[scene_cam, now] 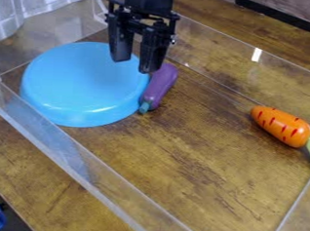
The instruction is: Remove the purple eggplant from the blue tray and put it on the table
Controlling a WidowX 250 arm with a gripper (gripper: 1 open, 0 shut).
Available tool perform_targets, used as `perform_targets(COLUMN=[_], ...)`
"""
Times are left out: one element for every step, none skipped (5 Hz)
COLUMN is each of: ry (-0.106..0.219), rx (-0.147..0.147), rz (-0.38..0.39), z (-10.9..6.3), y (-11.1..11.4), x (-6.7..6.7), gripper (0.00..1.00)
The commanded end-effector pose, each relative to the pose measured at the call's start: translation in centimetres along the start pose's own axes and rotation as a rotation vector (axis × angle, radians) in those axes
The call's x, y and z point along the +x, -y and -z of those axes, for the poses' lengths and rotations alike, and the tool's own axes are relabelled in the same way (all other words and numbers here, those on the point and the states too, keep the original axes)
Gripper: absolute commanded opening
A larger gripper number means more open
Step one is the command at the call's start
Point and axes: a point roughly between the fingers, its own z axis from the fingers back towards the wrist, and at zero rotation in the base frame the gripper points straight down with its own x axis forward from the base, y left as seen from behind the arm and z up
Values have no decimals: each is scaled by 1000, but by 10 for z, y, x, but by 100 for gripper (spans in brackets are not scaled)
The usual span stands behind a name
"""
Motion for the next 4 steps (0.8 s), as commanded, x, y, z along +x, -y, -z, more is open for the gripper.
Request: perform_targets(ry=[51,41,36,31], rx=[26,29,28,25], rz=[41,47,51,56], z=[-11,-6,-1,4], y=[7,7,8,9], x=[11,14,18,21], gripper=[100,100,100,100])
